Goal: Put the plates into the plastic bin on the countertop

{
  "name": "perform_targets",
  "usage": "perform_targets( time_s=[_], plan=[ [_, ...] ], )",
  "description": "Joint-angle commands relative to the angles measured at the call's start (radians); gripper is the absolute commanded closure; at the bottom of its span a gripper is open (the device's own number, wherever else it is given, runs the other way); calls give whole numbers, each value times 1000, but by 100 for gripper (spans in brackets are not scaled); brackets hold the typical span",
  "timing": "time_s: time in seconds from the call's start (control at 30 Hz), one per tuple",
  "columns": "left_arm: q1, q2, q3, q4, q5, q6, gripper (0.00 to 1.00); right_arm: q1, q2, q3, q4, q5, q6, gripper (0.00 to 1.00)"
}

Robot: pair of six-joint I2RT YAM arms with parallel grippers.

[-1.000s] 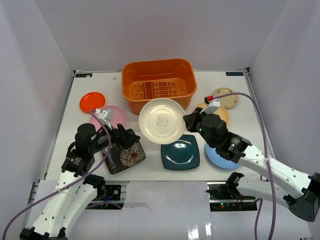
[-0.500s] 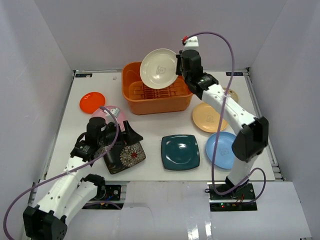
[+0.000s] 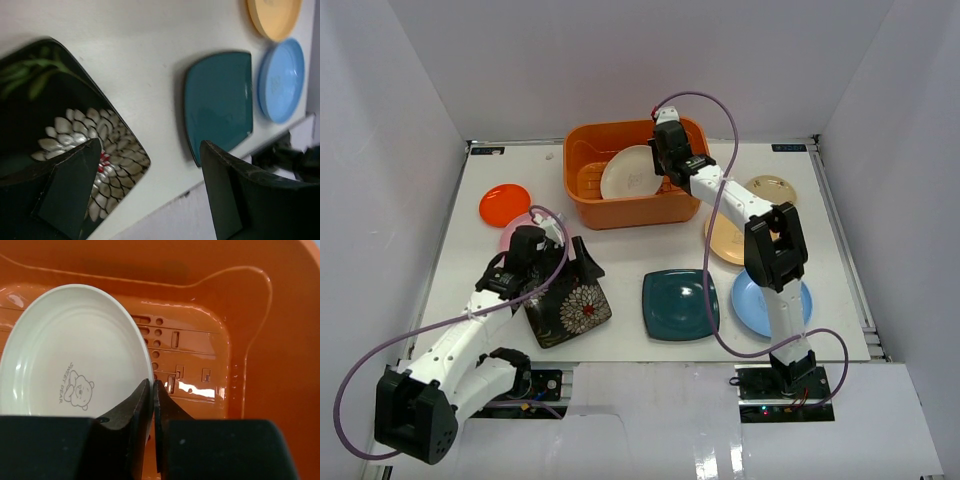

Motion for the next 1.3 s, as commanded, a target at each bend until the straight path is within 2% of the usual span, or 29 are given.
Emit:
perform_targets(
  time_s=[0.0,0.07,0.1,0.17,0.3,0.37,0.43,0.5,0.57,0.6,0.63,0.73,0.87,0.97,1.03,1.13,1.2,1.27],
  plan=[
    [-3,-29,81,4,-291,-6,10,-9,6,65,47,-10,11,86],
    [-3,-10,107,-2,-369,-9,13,-9,17,65,47,1,11,83],
    [-3,7,118,-27,-462,-14,13,-11,20,66,47,9,3,80],
    [-3,53,130,-48,-529,-69,14,-15,26,72,47,12,-6,76],
    [14,54,80,4,-667,-181,14,-21,5,89,46,-19,-26,58],
    [40,60,86,11,-686,-225,14,-20,-39,94,33,-48,-25,53],
    [131,66,100,21,-674,-239,14,-20,-106,94,-2,-123,-8,48],
    [193,70,101,20,-672,-242,14,-17,-179,51,-22,-160,17,48],
    [291,76,92,20,-654,-247,15,-12,-339,-146,-2,-210,70,48],
    [322,77,78,18,-646,-245,16,-8,-471,-246,81,-255,90,48],
    [381,81,72,24,-634,-245,16,5,-533,-449,183,-278,135,48],
    [451,101,54,43,-606,-224,16,34,-735,-736,268,-336,190,50],
    [578,225,70,107,-461,-196,17,48,-883,-939,250,-364,225,51],
    [619,380,113,115,-428,-190,18,48,-976,-1032,207,-334,230,51],
    [630,475,135,135,-359,-186,22,46,-1036,-1112,170,-272,226,51],
    [633,562,156,150,-339,-187,24,45,-1084,-1185,145,-205,212,51],
    [633,583,170,169,-324,-186,30,43,-1096,-1227,130,-177,206,49],
    [632,589,173,182,-330,-176,42,40,-1095,-1248,130,-143,199,48]
  ],
)
